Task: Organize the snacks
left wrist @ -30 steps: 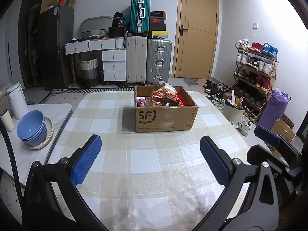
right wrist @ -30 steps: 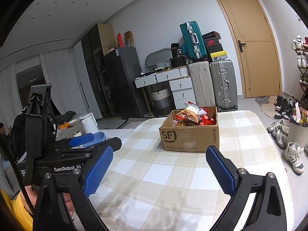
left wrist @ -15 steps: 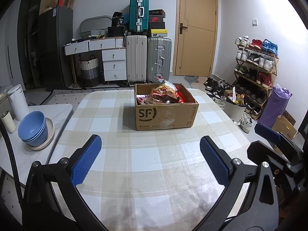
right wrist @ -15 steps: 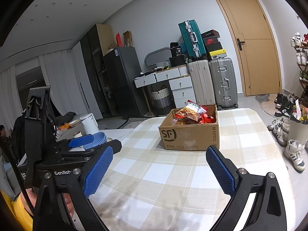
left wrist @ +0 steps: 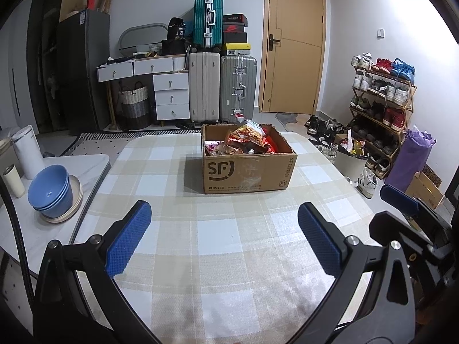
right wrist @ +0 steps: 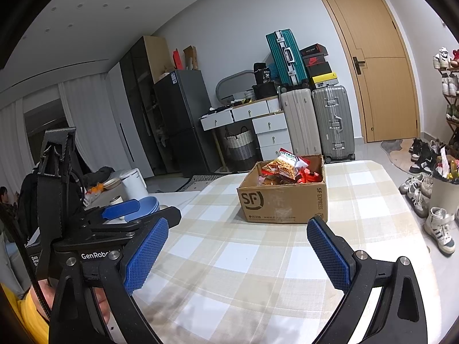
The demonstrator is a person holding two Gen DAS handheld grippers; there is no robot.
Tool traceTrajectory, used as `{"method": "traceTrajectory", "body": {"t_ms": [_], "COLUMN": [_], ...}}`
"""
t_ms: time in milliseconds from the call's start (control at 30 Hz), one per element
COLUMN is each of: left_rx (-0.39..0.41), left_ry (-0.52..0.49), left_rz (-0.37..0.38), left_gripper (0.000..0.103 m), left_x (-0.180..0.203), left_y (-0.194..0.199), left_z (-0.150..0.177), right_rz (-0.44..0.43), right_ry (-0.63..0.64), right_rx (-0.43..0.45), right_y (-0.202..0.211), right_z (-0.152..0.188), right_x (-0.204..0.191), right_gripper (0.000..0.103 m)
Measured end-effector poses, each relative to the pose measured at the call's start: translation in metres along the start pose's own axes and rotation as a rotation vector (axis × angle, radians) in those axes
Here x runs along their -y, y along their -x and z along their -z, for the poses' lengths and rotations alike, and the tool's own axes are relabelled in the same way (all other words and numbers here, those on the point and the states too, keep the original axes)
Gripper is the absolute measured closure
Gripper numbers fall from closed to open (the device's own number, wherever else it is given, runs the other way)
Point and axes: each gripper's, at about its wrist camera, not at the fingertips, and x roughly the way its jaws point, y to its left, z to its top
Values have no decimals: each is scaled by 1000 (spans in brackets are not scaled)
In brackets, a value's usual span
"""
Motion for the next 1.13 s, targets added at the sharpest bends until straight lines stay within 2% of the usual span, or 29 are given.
{"method": "traceTrajectory", "body": {"t_ms": [300, 600, 767, 833, 1033, 1133], "left_rx": [16, 25, 5, 4, -18, -40], "left_ry": [-18, -36, -37, -40, 11, 51], "left_rz": [-21, -11, -27, -8, 48, 36], "left_gripper": [1, 1, 1, 1, 1, 1], "left_x": [0, 0, -3, -5, -18, -29], "left_y": [7, 9, 5, 2, -15, -30], "left_z": [0, 2, 2, 3, 10, 14], "right_rz": [-1, 12, 20, 26, 44, 57], "right_ry": [-4, -8, -31, -40, -66, -75], "right_rx": [-6, -15, -19, -24, -48, -67], "right_y": [-2, -5, -6, -6, -11, -15], "right_z": [3, 6, 9, 10, 16, 20], "right_x": [-2, -1, 5, 8, 20, 27], "right_gripper": [4, 4, 4, 4, 4, 4]}}
